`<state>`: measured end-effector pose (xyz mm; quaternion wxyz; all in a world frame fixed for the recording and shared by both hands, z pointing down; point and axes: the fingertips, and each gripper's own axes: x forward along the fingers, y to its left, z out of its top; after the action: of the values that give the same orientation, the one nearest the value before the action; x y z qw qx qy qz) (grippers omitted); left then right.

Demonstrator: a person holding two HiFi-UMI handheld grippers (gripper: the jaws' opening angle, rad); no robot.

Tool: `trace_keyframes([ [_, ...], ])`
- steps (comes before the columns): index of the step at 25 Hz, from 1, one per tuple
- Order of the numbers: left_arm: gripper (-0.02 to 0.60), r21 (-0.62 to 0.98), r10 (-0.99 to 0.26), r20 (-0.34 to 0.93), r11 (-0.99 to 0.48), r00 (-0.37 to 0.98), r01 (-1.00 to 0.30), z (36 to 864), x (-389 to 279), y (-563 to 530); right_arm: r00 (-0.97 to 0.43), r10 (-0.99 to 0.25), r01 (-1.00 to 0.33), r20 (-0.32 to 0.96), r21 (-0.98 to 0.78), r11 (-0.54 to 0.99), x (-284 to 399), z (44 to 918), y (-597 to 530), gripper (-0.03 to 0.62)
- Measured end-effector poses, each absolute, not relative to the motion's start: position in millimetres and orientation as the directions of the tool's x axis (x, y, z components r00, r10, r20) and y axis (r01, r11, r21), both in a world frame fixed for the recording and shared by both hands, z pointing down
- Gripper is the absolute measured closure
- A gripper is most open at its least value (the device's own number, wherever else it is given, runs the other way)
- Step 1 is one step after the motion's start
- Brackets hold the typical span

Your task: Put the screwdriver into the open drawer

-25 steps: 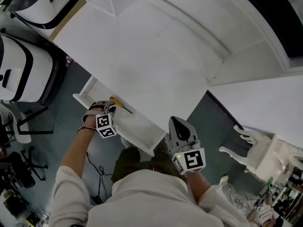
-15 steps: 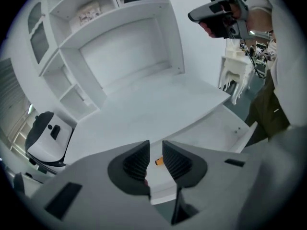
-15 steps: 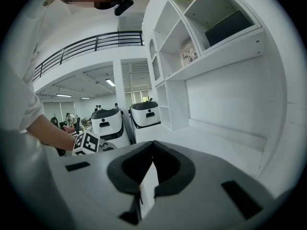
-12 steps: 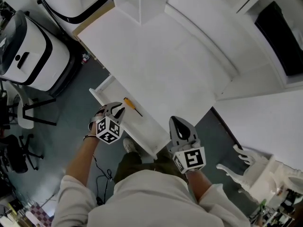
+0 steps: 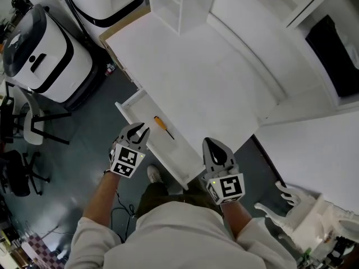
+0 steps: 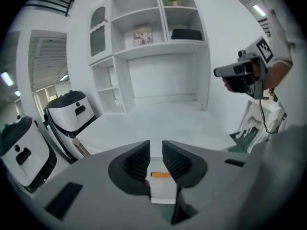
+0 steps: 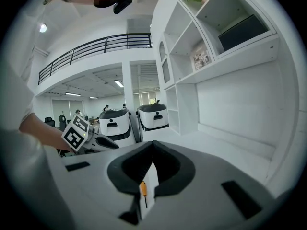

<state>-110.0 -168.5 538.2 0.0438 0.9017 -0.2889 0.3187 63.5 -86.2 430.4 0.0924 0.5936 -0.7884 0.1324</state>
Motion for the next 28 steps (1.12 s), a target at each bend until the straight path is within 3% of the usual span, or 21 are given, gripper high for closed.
trace_keyframes([
  [10,0.503,-0.044,-0.608,0.470,-0.741,0.641,-0.670,481.3,-129.1,-160.5,-0.317,-0.903,-0.948,0.291,-0.087,0.305,50.5,422.8,-88.5,0.591],
  [22,0.573,0.089,-0.731,0.320,-0.610,0.602,-0.788,428.3,-160.3,-143.0,-0.344,-0.895,-0.938,0.285,-0.055,0.343,42.3,416.6,-96.4,0.591],
  [28,0.577,0.135,-0.762,0.282,-0.570,0.583,-0.811,416.4,-174.3,-139.6,-0.354,-0.891,-0.933,0.285,-0.044,0.356,37.8,415.4,-101.5,0.591],
])
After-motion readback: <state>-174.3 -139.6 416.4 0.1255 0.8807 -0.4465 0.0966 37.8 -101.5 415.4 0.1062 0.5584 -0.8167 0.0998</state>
